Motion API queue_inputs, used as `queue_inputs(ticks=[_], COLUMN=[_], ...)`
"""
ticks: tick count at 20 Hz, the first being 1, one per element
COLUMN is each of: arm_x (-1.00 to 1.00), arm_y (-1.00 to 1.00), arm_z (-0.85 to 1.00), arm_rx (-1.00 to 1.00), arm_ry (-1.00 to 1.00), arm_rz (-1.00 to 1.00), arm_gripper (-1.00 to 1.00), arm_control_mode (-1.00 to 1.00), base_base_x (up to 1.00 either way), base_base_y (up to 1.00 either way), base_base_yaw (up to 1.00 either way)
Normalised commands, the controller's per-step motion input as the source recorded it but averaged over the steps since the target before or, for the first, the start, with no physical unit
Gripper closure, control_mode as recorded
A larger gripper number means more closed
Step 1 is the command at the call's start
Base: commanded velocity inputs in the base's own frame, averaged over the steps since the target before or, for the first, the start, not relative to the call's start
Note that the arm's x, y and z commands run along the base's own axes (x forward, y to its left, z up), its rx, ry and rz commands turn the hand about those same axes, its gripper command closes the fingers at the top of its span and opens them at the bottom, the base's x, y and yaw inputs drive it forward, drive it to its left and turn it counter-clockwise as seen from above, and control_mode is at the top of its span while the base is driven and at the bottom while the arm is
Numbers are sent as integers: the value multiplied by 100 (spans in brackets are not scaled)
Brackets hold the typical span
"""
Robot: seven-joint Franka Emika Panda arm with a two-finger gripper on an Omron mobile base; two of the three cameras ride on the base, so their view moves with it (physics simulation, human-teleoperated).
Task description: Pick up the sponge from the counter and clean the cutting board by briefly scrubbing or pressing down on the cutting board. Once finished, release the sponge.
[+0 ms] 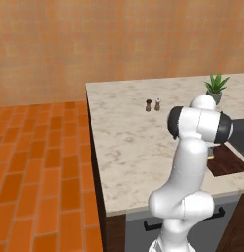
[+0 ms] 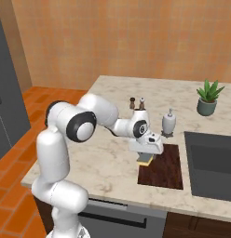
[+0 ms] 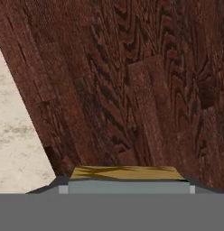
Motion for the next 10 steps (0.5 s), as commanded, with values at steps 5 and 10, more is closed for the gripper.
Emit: queue_inputs(ticks=[5, 10], arm_x=[88, 72], arm_y=[0, -5], arm_z=[0, -2], arm_rx=[0, 0], arm_ry=[3, 5], arm_rz=[0, 2], arm_gripper=[100, 100], arm_control_mode=[-100, -100], base_base_x=[0, 0], base_base_y=[0, 0], base_base_yaw=[0, 0])
